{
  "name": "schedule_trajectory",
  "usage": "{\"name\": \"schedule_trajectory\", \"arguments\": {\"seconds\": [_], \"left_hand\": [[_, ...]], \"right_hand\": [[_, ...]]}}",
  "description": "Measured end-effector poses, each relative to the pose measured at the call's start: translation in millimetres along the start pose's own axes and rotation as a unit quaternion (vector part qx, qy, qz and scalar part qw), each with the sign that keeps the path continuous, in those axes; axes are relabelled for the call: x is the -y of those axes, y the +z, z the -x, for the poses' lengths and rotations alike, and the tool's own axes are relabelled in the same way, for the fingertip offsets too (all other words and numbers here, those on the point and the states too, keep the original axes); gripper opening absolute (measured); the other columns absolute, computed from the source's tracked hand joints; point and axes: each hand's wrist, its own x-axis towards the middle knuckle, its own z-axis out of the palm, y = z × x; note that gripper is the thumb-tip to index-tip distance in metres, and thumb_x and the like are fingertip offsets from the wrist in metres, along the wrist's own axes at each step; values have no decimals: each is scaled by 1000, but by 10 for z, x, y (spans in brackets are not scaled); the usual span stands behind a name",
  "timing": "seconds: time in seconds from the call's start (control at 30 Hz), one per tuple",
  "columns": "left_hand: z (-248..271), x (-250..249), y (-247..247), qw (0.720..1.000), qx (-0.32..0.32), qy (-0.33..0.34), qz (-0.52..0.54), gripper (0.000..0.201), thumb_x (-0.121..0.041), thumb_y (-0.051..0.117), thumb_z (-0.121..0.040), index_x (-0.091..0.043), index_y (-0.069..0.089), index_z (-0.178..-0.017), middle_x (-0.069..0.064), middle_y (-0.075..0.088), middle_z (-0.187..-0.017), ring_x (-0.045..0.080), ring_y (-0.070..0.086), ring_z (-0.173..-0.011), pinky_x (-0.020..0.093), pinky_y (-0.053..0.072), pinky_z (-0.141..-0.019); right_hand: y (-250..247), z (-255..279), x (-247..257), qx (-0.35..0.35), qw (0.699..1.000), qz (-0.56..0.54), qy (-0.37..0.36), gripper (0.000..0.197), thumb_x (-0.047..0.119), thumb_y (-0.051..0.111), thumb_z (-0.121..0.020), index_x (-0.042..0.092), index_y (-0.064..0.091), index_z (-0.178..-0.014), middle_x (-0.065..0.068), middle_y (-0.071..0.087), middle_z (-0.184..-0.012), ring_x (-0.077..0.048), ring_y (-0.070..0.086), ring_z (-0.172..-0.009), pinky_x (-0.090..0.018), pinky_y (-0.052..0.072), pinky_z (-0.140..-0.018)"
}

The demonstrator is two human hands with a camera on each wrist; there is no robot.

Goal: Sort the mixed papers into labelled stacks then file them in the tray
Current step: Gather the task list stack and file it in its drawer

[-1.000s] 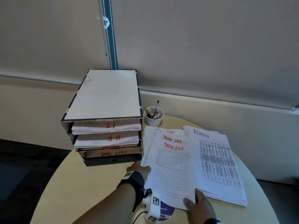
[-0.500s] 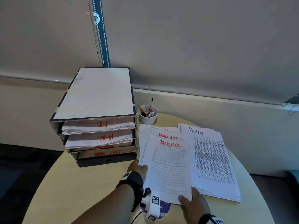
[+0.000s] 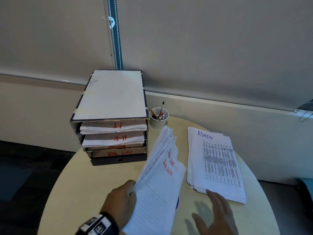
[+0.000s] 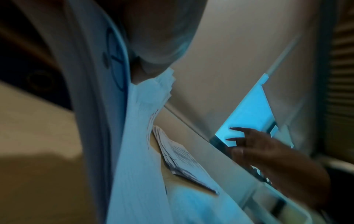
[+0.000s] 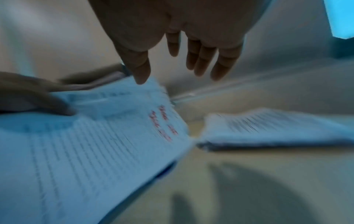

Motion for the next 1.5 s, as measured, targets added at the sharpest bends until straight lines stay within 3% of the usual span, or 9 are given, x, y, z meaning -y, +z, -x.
{"name": "schedule_trajectory", "arguments": {"seconds": [0.13, 0.4, 0.47, 0.57, 0.67, 0.77, 0.87, 1.03, 1.5], "left_hand": [[458, -209, -511, 965, 86, 111, -221, 18, -27, 33, -101, -28, 33, -83, 1, 49, -76, 19, 37, -62, 35, 26, -58], [792, -610, -1046, 899, 48, 322, -295, 9, -26, 45, -88, -26, 54, -88, -2, 61, -75, 26, 56, -65, 32, 39, -55], [777, -446, -1162, 921, -67, 310, -226, 4, -25, 57, -85, -26, 59, -88, -3, 64, -76, 25, 59, -69, 30, 39, -61], [842, 50, -1134, 966, -220, 103, -89, 63, -24, 79, -76, -20, 53, -133, 7, 61, -123, 29, 55, -113, 42, 46, -94], [976, 363, -871, 955, -51, -142, 255, 111, -38, 90, -63, -23, 26, -152, 9, 42, -150, 25, 44, -133, 44, 38, -108], [1037, 169, -727, 896, 88, -59, 430, 82, -38, 85, -68, -17, 48, -138, 7, 65, -128, 24, 63, -115, 40, 53, -94], [981, -163, -784, 902, 23, 6, 430, 29, -6, 59, -93, -13, 60, -122, 2, 73, -112, 20, 69, -102, 24, 56, -76], [981, -156, -760, 908, -58, 37, 414, 33, -23, 56, -86, -19, 59, -118, -2, 71, -114, 15, 67, -104, 34, 56, -84], [1062, 184, -572, 910, -22, -32, 413, 54, -28, 62, -62, -38, 51, -114, 7, 67, -111, 27, 62, -107, 50, 52, -94]], "right_hand": [[-332, -2, 782, 106, 949, 122, -272, 100, 48, 80, -60, 27, 35, -147, -12, 45, -147, -31, 41, -137, -44, 23, -113], [-593, -205, 1633, 383, 905, 149, -108, 22, 29, 53, -93, 28, 66, -112, 0, 71, -110, -24, 65, -101, -29, 50, -84], [-616, -124, 1570, 377, 923, 81, 13, 11, 27, 60, -89, 25, 71, -90, 4, 73, -87, -18, 67, -82, -27, 53, -71], [-709, -21, 1411, 321, 928, -32, 189, 14, 26, 73, -83, 22, 65, -72, 6, 66, -66, -12, 62, -61, -23, 47, -56], [-888, -7, 1423, 239, 911, -227, 247, 15, 17, 80, -79, 12, 72, -91, -3, 77, -81, -23, 74, -77, -35, 60, -72], [-954, 23, 1570, 222, 895, -310, 233, 23, 13, 78, -82, 9, 70, -103, -2, 78, -93, -23, 75, -86, -41, 61, -80], [-915, 37, 1747, 175, 896, -335, 234, 20, 14, 79, -80, 9, 70, -97, -1, 78, -86, -22, 75, -81, -38, 62, -73], [-802, 156, 1904, 89, 898, -367, 227, 8, 10, 76, -83, 13, 68, -86, 13, 74, -66, -5, 72, -62, -16, 54, -52], [-388, 601, 1595, 87, 865, -412, 272, 39, -13, 79, -70, 11, 75, -99, -4, 78, -95, -20, 74, -91, -30, 58, -78]]}}
